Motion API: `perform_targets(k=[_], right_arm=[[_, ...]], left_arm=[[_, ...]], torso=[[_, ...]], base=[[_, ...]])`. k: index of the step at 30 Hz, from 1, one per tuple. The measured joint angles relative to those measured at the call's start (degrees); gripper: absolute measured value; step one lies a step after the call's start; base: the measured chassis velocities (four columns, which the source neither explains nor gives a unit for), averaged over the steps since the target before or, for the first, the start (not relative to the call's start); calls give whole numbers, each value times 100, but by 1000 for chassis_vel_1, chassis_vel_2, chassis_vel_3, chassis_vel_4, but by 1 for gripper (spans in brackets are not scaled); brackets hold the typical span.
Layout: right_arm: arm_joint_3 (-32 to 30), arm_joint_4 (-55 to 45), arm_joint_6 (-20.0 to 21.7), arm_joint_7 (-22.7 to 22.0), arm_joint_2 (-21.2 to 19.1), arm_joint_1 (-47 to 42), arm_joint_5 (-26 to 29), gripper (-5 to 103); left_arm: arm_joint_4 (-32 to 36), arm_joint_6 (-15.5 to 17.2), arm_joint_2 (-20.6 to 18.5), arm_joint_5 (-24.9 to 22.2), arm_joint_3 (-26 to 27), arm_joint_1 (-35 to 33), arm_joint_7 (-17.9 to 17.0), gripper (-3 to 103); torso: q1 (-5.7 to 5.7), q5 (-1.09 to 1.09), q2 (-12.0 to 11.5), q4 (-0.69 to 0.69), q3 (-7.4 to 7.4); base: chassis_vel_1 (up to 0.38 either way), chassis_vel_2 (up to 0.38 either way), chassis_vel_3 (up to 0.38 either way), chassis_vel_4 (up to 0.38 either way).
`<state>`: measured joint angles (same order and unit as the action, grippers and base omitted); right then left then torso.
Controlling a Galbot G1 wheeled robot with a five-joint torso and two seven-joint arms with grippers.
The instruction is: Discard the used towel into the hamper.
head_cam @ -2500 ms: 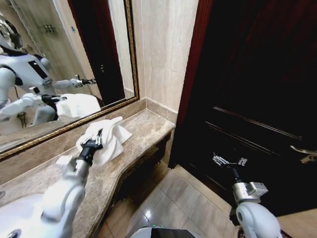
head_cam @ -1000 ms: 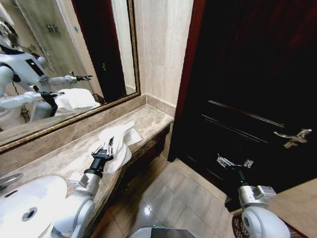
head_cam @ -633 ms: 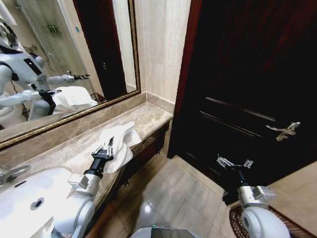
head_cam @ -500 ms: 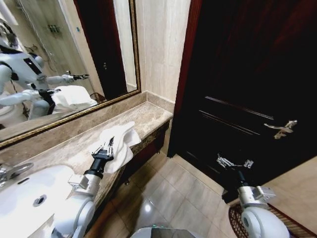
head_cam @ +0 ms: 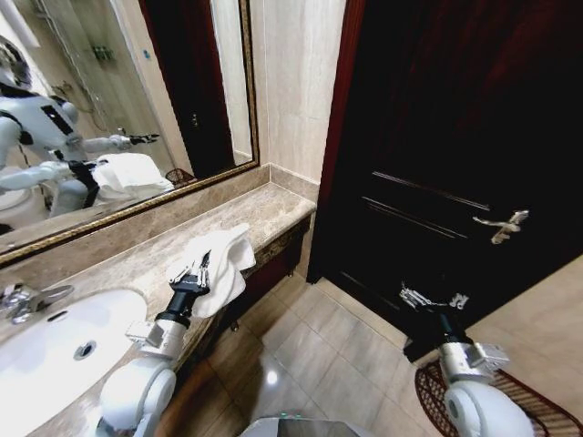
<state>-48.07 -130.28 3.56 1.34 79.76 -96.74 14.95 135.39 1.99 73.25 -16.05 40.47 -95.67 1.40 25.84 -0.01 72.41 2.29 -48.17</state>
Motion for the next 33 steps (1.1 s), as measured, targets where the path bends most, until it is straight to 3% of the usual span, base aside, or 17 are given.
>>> perform_targets(k=[33], right_arm=[[114,-58,26,50,44,31,-101,100]], left_arm=[[-99,-98,33,-24,-35,23,141,5]], torso=[[2,1,-1,-1,-1]], base=[[-57,-68,-70,-69]])
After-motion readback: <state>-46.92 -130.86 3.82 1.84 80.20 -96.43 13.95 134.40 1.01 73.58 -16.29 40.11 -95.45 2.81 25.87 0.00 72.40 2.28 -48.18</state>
